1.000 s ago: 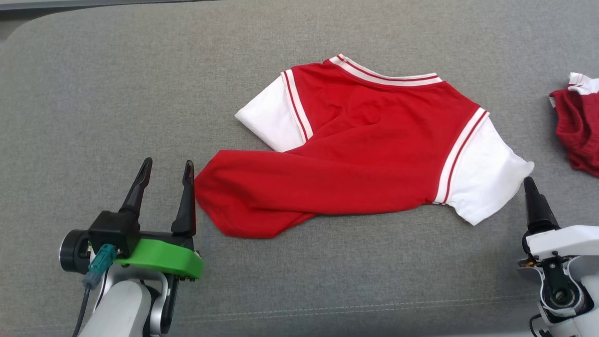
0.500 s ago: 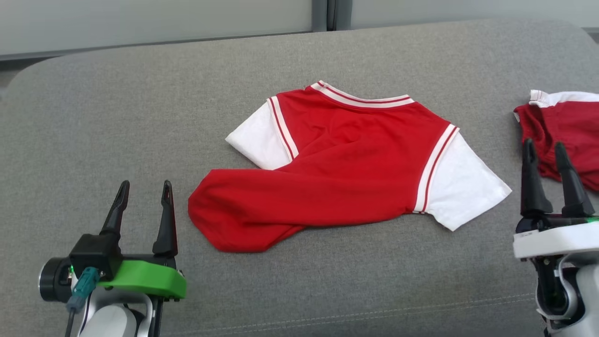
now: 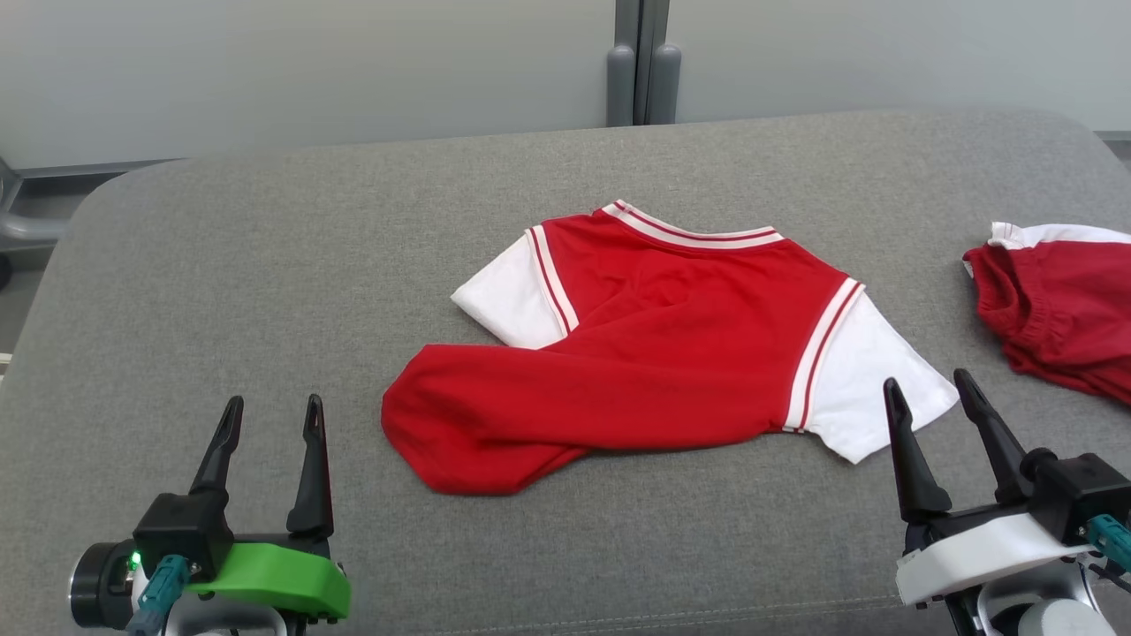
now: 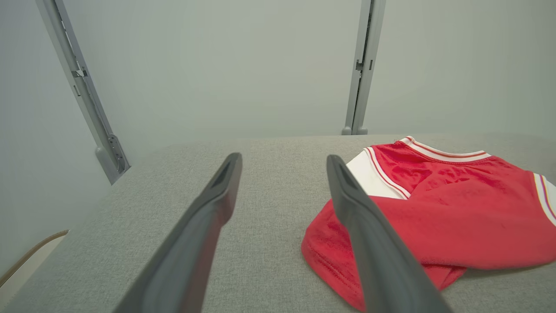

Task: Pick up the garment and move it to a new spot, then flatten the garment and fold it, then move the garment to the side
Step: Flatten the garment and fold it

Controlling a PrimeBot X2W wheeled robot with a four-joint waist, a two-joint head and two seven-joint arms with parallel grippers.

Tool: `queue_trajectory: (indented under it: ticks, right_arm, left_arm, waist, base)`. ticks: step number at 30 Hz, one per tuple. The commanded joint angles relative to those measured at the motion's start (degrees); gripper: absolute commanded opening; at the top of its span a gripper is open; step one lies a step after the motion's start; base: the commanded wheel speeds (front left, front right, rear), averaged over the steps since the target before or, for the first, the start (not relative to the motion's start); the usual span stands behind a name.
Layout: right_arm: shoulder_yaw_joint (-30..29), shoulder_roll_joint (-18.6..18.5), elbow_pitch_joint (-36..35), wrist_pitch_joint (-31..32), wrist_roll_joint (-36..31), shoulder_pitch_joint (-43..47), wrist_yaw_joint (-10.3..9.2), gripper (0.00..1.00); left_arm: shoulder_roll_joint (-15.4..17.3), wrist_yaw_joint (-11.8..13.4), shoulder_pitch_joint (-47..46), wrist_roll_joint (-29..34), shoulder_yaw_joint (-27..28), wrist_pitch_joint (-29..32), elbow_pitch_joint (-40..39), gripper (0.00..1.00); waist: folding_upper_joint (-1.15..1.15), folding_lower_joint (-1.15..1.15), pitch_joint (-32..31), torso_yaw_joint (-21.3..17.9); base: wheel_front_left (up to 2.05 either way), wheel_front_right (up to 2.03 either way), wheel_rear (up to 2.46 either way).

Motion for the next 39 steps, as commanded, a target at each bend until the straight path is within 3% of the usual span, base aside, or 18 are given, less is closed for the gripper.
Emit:
queue_trajectory:
  ticks: [1, 19, 22, 25, 26, 29, 39]
  right_arm:
    - [0.0, 0.2, -0.4, 0.6, -1.2, 1.5, 0.00, 1.00]
    - [-0.9, 2.5, -3.6, 3.3, -3.5, 5.9, 0.00, 1.00]
    - [-0.9, 2.6, -3.8, 3.6, -3.1, 5.9, 0.00, 1.00]
    - [-0.4, 2.4, -4.0, 4.0, -3.0, 5.1, 0.00, 1.00]
    - [-0.4, 2.4, -4.0, 4.0, -3.0, 5.1, 0.00, 1.00]
    - [0.6, 2.2, -4.0, 3.8, -3.0, 3.9, 0.00, 1.00]
    - [2.6, 2.2, -3.2, 2.7, -3.5, 0.5, 0.00, 1.00]
  left_arm:
    - [0.7, 0.3, 1.1, 0.3, -0.2, 0.3, -0.1, 1.00]
    - [0.6, -0.2, 0.5, 1.0, -2.9, 1.2, 1.7, 1.00]
    - [0.2, -3.1, -1.8, 1.8, -6.6, 4.4, 1.4, 1.00]
    - [-0.9, -7.7, -4.7, 2.3, -12.6, 10.2, 2.3, 1.00]
    - [-0.9, -7.7, -4.7, 2.3, -12.6, 10.2, 2.3, 1.00]
    - [-3.3, -12.8, -8.4, 2.5, -19.1, 17.1, 5.0, 1.00]
    - [-6.9, -19.2, -17.5, 1.5, -24.1, 24.0, 17.9, 1.00]
  waist:
    - [0.00, 0.00, -0.8, 0.2]
    - [0.00, 0.00, -1.9, 0.9]
    - [0.00, 0.00, -1.3, 1.7]
    - [0.00, 0.00, -0.5, 1.9]
    - [0.00, 0.00, -0.5, 1.9]
    - [0.00, 0.00, 1.0, 1.2]
    - [0.00, 0.00, 7.7, -3.2]
  base:
    - [0.00, 0.00, 0.00]
    - [0.00, 0.00, 0.00]
    - [0.00, 0.00, 0.00]
    - [0.00, 0.00, 0.00]
    - [0.00, 0.00, 0.00]
    - [0.00, 0.00, 0.00]
    - [0.00, 0.00, 0.00]
